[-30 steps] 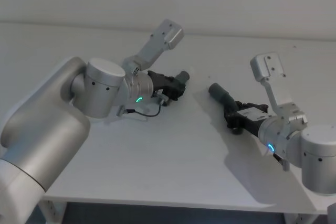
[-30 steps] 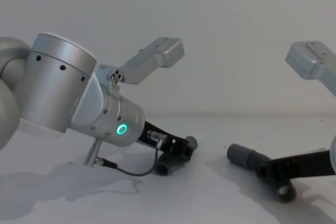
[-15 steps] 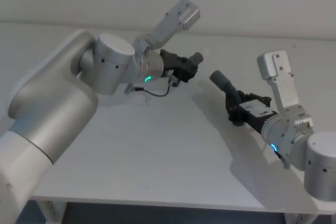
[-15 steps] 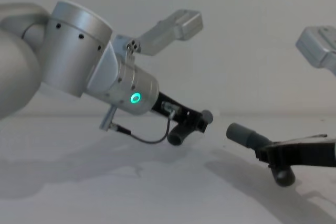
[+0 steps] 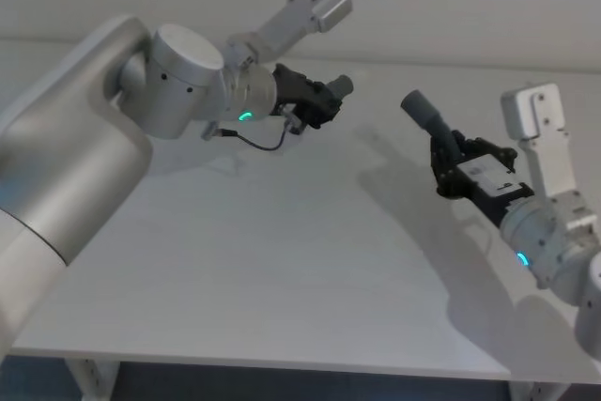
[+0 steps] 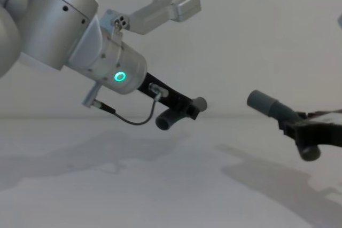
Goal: Use both hands to pick up one end of the pipe from the table, align the ends, and insert them.
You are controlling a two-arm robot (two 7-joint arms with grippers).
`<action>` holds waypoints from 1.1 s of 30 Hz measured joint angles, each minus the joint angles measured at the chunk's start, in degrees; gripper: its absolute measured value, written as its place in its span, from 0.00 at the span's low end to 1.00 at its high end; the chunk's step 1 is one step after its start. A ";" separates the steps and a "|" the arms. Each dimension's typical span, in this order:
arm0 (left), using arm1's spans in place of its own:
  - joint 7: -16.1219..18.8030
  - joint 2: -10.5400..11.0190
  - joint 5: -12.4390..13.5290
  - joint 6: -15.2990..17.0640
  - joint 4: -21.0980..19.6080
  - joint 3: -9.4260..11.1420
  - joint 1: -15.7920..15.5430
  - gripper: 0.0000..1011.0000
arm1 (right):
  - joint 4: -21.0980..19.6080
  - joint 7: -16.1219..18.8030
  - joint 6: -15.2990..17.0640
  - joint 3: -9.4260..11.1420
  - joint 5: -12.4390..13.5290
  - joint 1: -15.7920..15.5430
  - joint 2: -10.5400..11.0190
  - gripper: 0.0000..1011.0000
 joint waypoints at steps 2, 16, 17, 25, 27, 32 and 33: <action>-0.80 0.75 0.08 0.00 -0.53 0.10 -0.06 0.34 | 0.36 1.12 -2.04 0.42 -0.03 -0.07 0.98 0.26; -9.01 6.15 -1.23 -4.56 -3.36 0.50 -0.09 0.34 | 3.55 11.91 -13.56 1.81 1.44 0.67 8.20 0.26; -9.49 6.36 -1.37 -4.97 -3.40 0.52 -0.13 0.34 | 3.55 11.91 -13.56 1.81 1.44 0.67 8.20 0.26; -15.63 8.18 -3.27 -10.02 -3.18 1.02 -1.04 0.34 | 5.52 18.86 -18.69 1.34 3.32 2.07 11.79 0.26; -16.53 8.40 -3.54 -10.71 -3.01 1.17 -1.26 0.34 | 6.08 20.86 -20.11 1.09 3.92 2.54 12.61 0.26; -20.85 9.17 -4.75 -13.70 -2.26 1.85 -2.25 0.34 | 7.18 25.01 -23.14 0.57 5.23 3.57 14.13 0.26; -21.47 9.23 -4.91 -14.07 -2.17 1.92 -2.35 0.34 | 7.32 25.51 -23.49 0.50 5.41 3.71 14.33 0.26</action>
